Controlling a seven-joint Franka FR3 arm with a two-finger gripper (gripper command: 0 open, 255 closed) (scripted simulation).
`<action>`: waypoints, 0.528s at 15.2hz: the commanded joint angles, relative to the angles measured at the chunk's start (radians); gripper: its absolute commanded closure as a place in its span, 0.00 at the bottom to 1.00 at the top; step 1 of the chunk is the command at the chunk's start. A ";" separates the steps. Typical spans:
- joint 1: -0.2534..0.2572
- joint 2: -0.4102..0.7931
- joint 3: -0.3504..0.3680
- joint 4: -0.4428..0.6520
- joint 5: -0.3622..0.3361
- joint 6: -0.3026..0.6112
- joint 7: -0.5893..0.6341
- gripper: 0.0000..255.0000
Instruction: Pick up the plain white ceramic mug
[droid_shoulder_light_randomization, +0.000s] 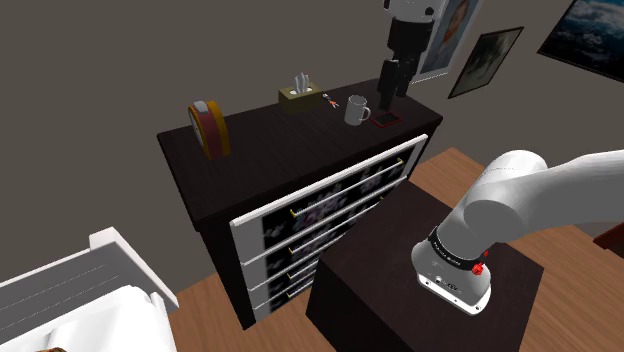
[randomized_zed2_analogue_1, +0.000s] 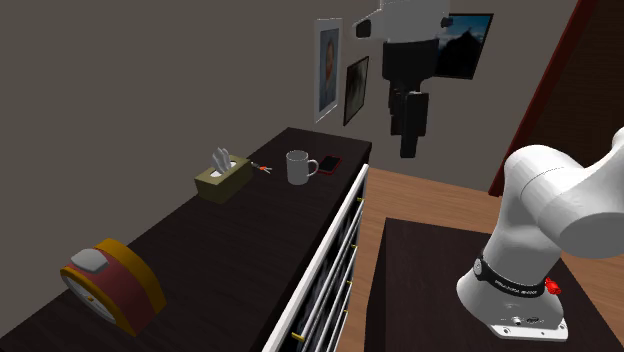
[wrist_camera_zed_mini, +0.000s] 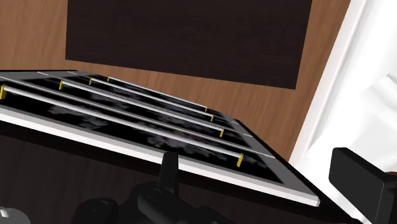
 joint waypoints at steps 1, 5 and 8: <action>0.000 0.000 0.000 0.000 0.000 0.000 0.000 0.00; -0.032 0.081 -0.051 -0.014 -0.043 0.099 -0.052 0.00; -0.055 0.152 -0.088 -0.011 -0.071 0.172 -0.089 0.00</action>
